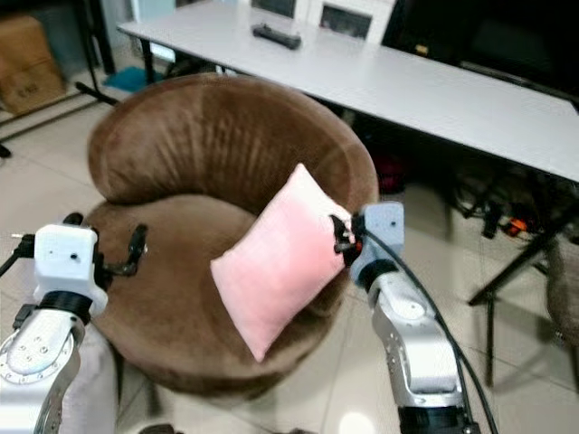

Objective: Move the pillow to the sofa from floor

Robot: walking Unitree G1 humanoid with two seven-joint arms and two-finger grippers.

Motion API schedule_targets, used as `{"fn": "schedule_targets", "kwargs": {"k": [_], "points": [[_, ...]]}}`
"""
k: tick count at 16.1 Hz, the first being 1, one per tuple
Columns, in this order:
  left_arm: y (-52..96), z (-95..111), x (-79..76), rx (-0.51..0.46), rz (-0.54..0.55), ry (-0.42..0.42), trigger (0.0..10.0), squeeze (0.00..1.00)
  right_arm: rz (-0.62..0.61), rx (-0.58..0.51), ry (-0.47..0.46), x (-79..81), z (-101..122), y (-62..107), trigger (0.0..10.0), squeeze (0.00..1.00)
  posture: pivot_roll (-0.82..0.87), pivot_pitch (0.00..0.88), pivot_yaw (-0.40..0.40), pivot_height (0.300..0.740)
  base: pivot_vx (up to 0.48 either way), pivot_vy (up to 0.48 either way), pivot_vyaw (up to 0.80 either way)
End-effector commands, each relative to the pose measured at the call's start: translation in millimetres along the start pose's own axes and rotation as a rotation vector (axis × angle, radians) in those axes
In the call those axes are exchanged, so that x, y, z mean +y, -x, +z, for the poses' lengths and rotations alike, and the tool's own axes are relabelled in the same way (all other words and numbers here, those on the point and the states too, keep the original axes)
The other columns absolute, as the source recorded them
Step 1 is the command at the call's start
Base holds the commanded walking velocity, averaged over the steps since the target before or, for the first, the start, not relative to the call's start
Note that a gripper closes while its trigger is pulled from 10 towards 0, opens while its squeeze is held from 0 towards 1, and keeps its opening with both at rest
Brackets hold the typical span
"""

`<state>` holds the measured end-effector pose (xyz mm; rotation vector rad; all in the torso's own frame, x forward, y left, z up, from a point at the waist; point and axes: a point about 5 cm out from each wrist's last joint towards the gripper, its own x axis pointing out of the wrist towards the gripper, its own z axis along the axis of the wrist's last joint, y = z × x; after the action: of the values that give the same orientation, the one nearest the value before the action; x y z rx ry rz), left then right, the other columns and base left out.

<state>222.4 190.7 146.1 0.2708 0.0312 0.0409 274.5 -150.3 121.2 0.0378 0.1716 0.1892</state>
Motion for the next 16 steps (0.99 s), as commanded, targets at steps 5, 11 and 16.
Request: {"fn": "schedule_targets", "kwargs": {"k": [5,11,16], "points": [[-1.7,-1.2,-0.2,0.009,-0.011,-0.001,10.0,0.00,-0.023,-0.001,-0.017,-1.6,3.6,0.4,10.0,0.00,0.13,0.000,-0.121,0.735,-0.208,0.000,0.00],[-2.5,-1.4,1.6,0.011,-0.005,-0.003,10.0,0.00,-0.028,0.009,-0.022,0.1,3.4,-0.4,10.0,0.00,0.13,0.000,-0.116,0.735,-0.280,0.000,0.00],[-2.2,-2.6,3.8,0.016,0.005,0.003,10.0,0.00,-0.035,0.016,-0.016,-1.5,2.4,-0.1,10.0,0.00,0.13,0.000,-0.118,0.735,0.000,0.000,0.00]]}}
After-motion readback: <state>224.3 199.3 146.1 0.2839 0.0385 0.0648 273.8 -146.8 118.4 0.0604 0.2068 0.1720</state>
